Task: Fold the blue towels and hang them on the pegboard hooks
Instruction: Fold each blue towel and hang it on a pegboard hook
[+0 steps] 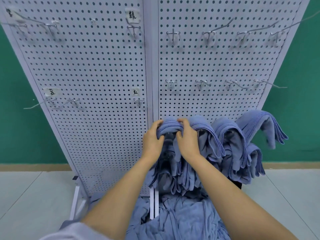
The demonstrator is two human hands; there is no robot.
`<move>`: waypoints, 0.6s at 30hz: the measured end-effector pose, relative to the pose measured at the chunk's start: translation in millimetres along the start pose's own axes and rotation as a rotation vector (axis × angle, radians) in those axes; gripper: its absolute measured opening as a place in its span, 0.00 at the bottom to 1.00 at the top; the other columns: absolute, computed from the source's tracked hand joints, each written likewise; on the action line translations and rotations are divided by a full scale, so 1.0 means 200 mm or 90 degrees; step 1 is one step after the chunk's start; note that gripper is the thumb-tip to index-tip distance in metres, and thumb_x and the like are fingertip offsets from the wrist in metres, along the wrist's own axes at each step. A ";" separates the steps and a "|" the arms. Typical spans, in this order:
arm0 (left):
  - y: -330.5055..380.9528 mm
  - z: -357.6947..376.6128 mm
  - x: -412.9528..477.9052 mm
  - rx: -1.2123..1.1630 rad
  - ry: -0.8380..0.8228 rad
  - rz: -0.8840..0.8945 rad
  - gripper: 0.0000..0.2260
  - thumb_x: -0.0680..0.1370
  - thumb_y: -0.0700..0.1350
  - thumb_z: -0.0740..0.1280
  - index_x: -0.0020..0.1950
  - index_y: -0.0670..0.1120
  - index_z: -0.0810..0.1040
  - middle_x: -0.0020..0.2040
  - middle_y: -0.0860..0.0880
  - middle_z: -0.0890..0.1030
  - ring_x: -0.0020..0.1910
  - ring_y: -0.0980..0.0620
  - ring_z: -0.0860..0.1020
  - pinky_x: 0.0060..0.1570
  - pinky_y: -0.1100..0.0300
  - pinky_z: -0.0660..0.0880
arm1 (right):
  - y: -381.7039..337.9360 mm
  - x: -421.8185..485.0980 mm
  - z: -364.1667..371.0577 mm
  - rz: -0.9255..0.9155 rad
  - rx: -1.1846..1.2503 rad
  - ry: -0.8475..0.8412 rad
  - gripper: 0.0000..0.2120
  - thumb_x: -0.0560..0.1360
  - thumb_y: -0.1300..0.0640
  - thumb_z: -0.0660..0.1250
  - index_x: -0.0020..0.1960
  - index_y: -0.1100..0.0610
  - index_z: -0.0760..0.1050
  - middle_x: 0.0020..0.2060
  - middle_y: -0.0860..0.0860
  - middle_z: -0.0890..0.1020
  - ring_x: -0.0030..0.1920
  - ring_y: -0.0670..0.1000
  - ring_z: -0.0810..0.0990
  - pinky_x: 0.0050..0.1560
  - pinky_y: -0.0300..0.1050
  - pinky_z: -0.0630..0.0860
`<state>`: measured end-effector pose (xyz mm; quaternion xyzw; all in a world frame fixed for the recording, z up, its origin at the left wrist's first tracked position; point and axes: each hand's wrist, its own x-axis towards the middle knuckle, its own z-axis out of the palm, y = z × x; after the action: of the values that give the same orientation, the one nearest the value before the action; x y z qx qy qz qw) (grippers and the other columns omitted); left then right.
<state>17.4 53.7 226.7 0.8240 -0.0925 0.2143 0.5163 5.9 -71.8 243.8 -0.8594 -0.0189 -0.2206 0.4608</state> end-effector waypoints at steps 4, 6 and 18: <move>-0.08 0.02 -0.05 -0.028 -0.005 -0.027 0.24 0.75 0.33 0.67 0.69 0.47 0.71 0.59 0.53 0.78 0.55 0.57 0.77 0.58 0.65 0.73 | 0.04 -0.09 0.03 0.030 -0.026 0.012 0.17 0.78 0.59 0.64 0.64 0.57 0.65 0.52 0.52 0.79 0.45 0.50 0.79 0.42 0.48 0.78; -0.13 0.03 -0.07 -0.013 -0.003 -0.032 0.23 0.75 0.35 0.68 0.69 0.48 0.71 0.60 0.52 0.78 0.57 0.55 0.77 0.60 0.60 0.74 | 0.07 -0.14 0.06 0.017 -0.156 0.035 0.18 0.77 0.54 0.66 0.63 0.58 0.67 0.56 0.52 0.77 0.55 0.52 0.76 0.48 0.48 0.77; -0.18 0.05 -0.13 0.002 -0.048 -0.078 0.21 0.80 0.36 0.61 0.72 0.47 0.67 0.60 0.50 0.77 0.58 0.52 0.76 0.59 0.60 0.72 | 0.23 -0.21 0.08 -0.001 -0.238 0.007 0.17 0.80 0.60 0.60 0.68 0.60 0.68 0.59 0.56 0.76 0.54 0.55 0.77 0.46 0.47 0.74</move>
<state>11.0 58.9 182.5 0.8366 -0.0605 0.1515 0.5230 -15.1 -78.9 184.4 -0.9289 0.0243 -0.2252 0.2931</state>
